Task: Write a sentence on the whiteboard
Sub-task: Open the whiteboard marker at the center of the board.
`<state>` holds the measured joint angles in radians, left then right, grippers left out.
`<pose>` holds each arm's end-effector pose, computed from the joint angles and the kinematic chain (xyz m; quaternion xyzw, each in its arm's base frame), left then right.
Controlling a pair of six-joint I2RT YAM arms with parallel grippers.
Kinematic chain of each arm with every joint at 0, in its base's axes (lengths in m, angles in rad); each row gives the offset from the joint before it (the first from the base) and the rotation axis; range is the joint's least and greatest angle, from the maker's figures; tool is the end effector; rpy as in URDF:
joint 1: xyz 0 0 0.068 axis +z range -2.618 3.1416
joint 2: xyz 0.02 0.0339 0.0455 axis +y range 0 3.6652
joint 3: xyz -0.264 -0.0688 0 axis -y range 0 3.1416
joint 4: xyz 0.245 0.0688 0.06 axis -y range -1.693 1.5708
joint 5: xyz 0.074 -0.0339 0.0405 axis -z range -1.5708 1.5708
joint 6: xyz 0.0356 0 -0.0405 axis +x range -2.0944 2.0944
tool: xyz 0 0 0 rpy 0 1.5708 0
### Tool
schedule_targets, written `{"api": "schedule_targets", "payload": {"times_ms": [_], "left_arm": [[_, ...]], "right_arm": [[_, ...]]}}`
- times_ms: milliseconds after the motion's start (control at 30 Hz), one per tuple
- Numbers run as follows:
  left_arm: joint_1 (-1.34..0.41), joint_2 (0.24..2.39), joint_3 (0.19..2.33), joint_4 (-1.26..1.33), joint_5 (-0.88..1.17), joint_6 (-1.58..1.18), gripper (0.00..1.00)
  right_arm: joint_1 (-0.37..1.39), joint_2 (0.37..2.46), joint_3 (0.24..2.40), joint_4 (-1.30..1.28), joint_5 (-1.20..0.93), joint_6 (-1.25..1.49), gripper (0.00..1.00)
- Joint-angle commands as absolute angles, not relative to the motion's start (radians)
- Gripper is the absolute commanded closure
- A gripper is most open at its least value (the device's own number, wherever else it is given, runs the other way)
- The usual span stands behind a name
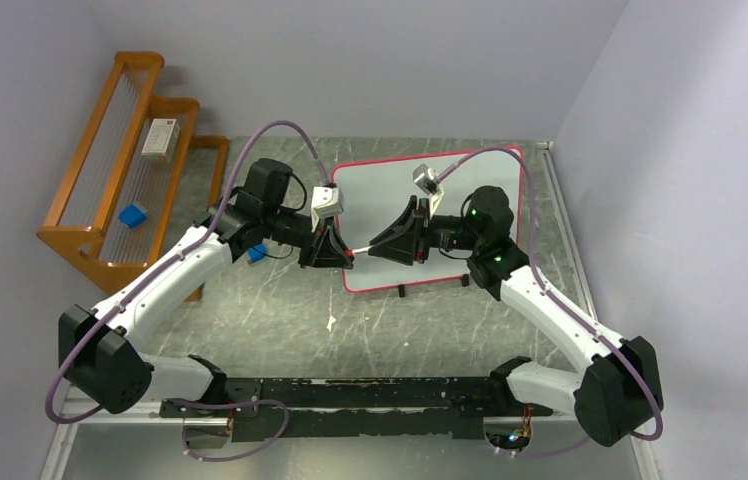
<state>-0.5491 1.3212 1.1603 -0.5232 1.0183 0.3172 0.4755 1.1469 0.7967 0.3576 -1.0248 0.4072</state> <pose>0.2214 -0.1710 0.3307 0.5208 0.6281 -0.4807 0.3211 0.2124 0.1436 0.3271 -0.3687 0.6018 0.5765 0.4118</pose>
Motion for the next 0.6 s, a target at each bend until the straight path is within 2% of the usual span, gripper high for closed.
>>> {"api": "schedule_targets", "payload": {"times_ms": [0,200,567], "left_arm": [[-0.541,1.322,1.174,-0.533,1.055,0.343,0.95],[-0.541,1.317,1.175,-0.535,1.056,0.34,0.95],[-0.53,1.318,1.174,-0.541,1.023,0.327,0.95]], "right_arm": [[0.478,1.156,0.825,0.374,-1.032,0.407,0.73],[0.477,1.151,0.824,0.355,-1.03,0.385,1.0],[0.412,1.048,0.782,0.39,-1.043,0.424,1.0]]}}
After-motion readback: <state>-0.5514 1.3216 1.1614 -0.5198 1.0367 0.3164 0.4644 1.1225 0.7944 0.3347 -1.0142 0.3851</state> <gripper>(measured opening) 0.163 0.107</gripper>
